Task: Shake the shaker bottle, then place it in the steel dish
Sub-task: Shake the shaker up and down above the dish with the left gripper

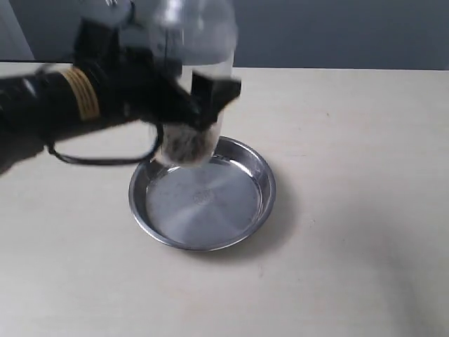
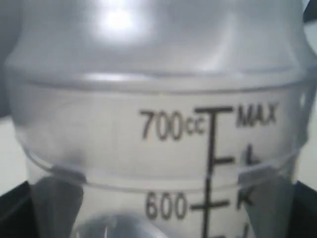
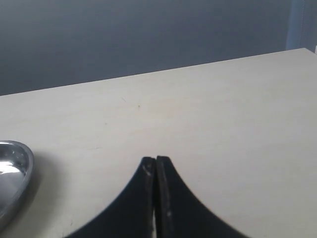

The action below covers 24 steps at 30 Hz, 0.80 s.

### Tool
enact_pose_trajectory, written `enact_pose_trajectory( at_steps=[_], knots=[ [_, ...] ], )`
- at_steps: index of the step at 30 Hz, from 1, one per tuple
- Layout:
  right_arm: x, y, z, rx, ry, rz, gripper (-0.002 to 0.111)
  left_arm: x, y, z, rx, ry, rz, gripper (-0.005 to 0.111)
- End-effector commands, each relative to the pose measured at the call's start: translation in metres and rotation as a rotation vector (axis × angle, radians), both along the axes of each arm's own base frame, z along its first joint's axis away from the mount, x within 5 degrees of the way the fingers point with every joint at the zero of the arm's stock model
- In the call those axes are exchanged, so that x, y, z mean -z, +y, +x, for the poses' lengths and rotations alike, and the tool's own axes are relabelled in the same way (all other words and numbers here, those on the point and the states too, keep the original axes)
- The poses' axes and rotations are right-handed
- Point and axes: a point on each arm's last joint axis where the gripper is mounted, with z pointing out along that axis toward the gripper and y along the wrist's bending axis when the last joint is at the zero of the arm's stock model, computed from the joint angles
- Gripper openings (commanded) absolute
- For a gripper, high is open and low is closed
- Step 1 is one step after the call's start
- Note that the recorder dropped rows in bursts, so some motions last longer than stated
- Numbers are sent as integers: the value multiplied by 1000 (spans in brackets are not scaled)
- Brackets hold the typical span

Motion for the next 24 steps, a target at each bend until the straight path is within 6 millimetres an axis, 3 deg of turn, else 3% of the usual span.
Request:
enact_pose_trajectory(
  at_steps=[1, 2, 3, 4, 7, 8, 9, 11, 12, 13, 14, 16, 17, 20, 21, 23, 24],
  knots=[
    [-1, 0, 0, 4, -13, -5, -1, 71, -2, -2, 5, 217, 131, 0],
    [-1, 0, 0, 4, -13, -5, -1, 79, -3, -1, -1, 247, 129, 0],
    [-1, 0, 0, 4, -13, -5, -1, 69, -4, 1, -5, 227, 102, 0],
    [-1, 0, 0, 4, -13, -5, -1, 51, -4, 1, -1, 169, 73, 0],
    [-1, 0, 0, 4, -13, -5, -1, -44, -1, -5, 37, -152, 3, 0],
    [-1, 0, 0, 4, -13, -5, -1, -54, 3, -7, 22, -169, -2, 0],
    [-1, 0, 0, 4, -13, -5, -1, -45, 4, -7, 16, -134, 23, 0],
    [-1, 0, 0, 4, -13, -5, -1, 49, -1, 2, -12, 182, 96, 0],
    [-1, 0, 0, 4, -13, -5, -1, 69, -3, 3, -10, 237, 81, 0],
    [-1, 0, 0, 4, -13, -5, -1, 54, -5, 4, 3, 178, 39, 0],
    [-1, 0, 0, 4, -13, -5, -1, -11, -6, -1, 61, -72, -34, 0],
    [-1, 0, 0, 4, -13, -5, -1, -47, -2, -4, 40, -154, -21, 0],
    [-1, 0, 0, 4, -13, -5, -1, -29, -5, -4, 34, -75, 21, 0],
    [-1, 0, 0, 4, -13, -5, -1, 75, -12, -3, 24, 259, 140, 0],
    [-1, 0, 0, 4, -13, -5, -1, 69, -13, -1, 16, 249, 94, 0],
    [-1, 0, 0, 4, -13, -5, -1, -13, -14, -7, 82, -51, -6, 0],
    [-1, 0, 0, 4, -13, -5, -1, -33, -11, -10, 87, -115, -17, 0]
  ],
)
